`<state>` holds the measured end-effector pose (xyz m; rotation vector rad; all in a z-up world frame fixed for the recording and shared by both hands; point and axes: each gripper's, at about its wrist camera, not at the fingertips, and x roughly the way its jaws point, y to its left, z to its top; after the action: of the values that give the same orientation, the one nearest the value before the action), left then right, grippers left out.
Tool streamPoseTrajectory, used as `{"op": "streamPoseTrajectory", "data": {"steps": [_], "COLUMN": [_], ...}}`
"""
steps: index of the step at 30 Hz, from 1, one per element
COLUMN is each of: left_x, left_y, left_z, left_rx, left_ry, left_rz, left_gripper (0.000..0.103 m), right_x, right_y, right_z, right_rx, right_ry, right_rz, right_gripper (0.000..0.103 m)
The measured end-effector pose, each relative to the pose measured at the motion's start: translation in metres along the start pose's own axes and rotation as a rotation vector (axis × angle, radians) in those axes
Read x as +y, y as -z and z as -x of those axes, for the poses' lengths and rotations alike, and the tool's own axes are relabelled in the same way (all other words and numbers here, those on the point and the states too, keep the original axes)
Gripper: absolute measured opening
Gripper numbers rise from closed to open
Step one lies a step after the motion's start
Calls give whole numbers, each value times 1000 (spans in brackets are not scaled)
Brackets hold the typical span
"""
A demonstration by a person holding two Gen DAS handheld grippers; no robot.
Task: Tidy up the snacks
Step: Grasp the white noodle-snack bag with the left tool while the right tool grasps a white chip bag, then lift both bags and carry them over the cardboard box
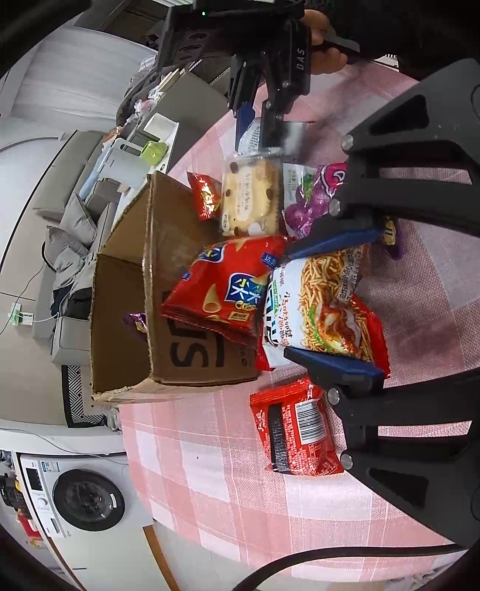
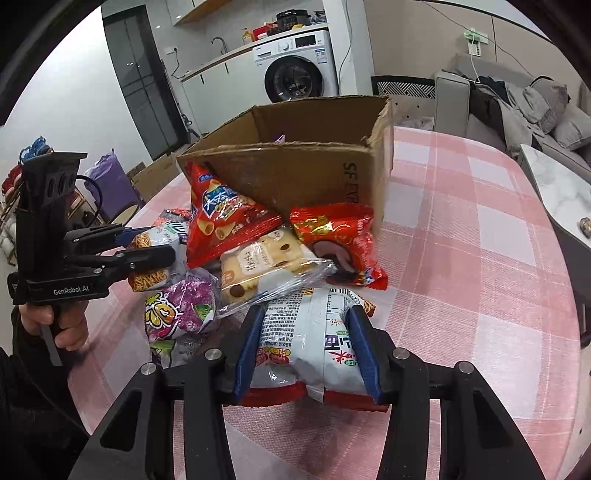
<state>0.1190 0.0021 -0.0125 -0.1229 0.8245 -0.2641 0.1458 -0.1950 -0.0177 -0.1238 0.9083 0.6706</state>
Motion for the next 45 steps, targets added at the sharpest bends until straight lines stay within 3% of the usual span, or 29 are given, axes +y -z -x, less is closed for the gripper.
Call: {"op": "streamPoseTrajectory", "data": {"steps": [10, 18, 23, 27, 31, 37, 45], "left_x": [-4, -3, -4, -8, -8, -8, -11], "left_y": [6, 15, 15, 14, 11, 2, -9], "left_z": [-14, -35, -34, -27, -17, 2, 30], "left_rx": [79, 145, 122, 93, 67, 16, -54], "left_ry": [-28, -49, -48, -36, -18, 12, 21], "left_rz": [-34, -39, -36, -49, -44, -38, -19], "left_gripper": [47, 50, 47, 47, 47, 47, 47], "right_x": [-2, -1, -2, 1, -1, -5, -7], "right_y": [4, 9, 13, 16, 18, 13, 3], "right_z": [-2, -15, -21, -19, -13, 9, 39], "right_rx": [50, 101, 117, 107, 94, 22, -75], "right_ry": [26, 40, 36, 32, 4, -58, -63], "right_rz": [10, 21, 20, 45, 39, 21, 3], "right_gripper": [48, 55, 58, 51, 50, 50, 50]}}
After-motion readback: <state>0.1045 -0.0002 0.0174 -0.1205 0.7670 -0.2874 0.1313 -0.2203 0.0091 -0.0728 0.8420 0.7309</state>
